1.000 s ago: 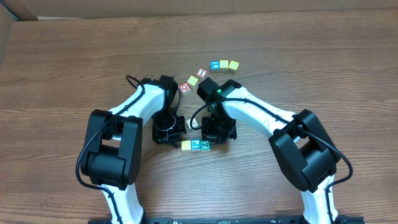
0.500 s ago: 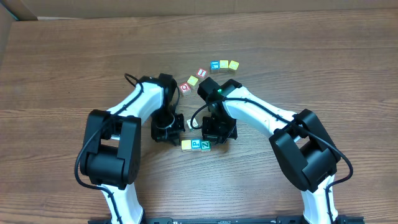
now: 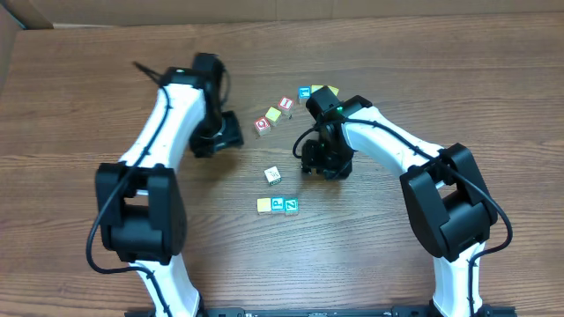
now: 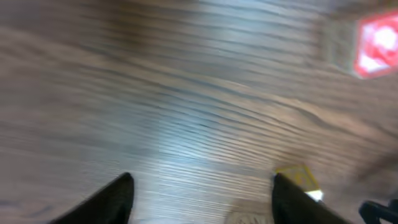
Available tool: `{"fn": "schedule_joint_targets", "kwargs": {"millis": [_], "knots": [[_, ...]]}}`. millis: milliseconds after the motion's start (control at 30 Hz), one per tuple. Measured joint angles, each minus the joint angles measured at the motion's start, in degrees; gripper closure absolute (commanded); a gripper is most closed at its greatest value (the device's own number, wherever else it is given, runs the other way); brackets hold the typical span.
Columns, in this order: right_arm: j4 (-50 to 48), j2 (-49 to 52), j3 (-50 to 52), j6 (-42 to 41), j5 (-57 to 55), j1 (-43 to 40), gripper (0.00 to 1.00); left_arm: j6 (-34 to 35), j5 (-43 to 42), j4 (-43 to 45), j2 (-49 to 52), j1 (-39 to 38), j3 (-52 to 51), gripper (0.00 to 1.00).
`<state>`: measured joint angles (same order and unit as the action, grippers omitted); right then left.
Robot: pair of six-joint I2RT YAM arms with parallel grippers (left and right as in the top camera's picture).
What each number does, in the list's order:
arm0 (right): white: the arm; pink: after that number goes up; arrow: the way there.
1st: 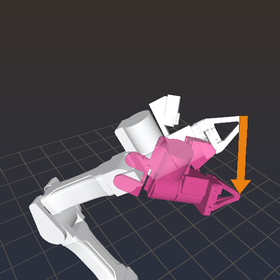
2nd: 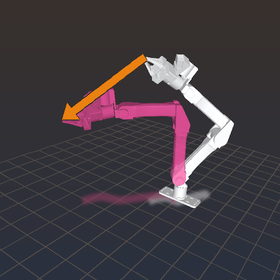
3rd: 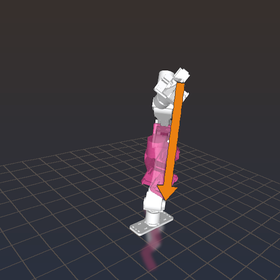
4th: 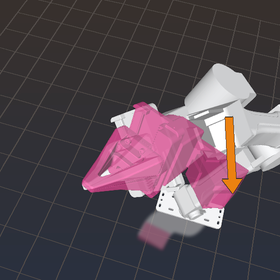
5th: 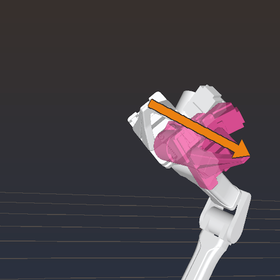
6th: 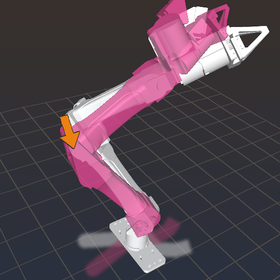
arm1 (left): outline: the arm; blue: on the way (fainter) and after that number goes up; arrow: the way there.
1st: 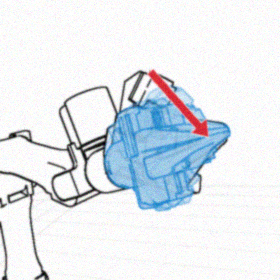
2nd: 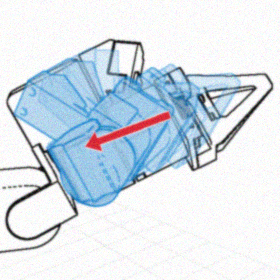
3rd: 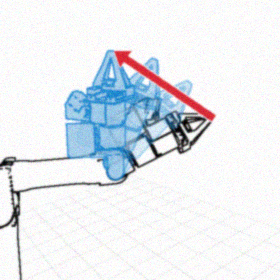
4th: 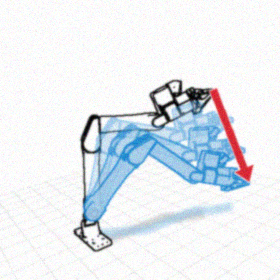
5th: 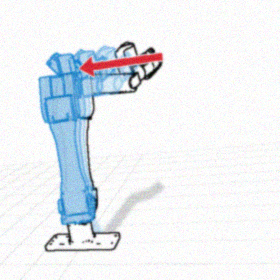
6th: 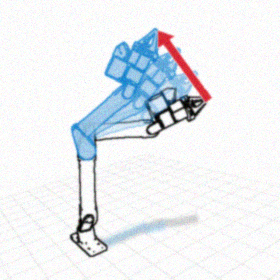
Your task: Flip 4 blocks
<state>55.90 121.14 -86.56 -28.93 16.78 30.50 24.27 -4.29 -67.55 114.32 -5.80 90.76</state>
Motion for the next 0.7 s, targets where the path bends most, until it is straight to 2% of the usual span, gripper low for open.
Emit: {"fn": "schedule_joint_targets", "kwargs": {"millis": [167, 333, 667, 700], "knots": [[-8.4, 0.0, 0.0, 1.2, -0.6, 1.3, 0.41, 0.0, 0.1, -1.9, 0.0, 5.1, 0.0, 0.27], [-14.2, 0.0, 0.0, 1.8, -0.5, 4.3, 0.41, 0.0, 0.1, -1.8, 0.0, 5.9, -0.1, 0.27], [-15.5, 0.0, 0.0, 1.9, -0.5, 8.6, 0.42, 0.0, 0.1, -0.4, 0.0, 5.9, -0.5, 0.33], [-15.9, 0.0, 0.0, 1.9, -0.5, 8.7, 0.45, 0.0, 0.1, -0.4, 0.0, 5.8, -0.5, 0.33]]}}
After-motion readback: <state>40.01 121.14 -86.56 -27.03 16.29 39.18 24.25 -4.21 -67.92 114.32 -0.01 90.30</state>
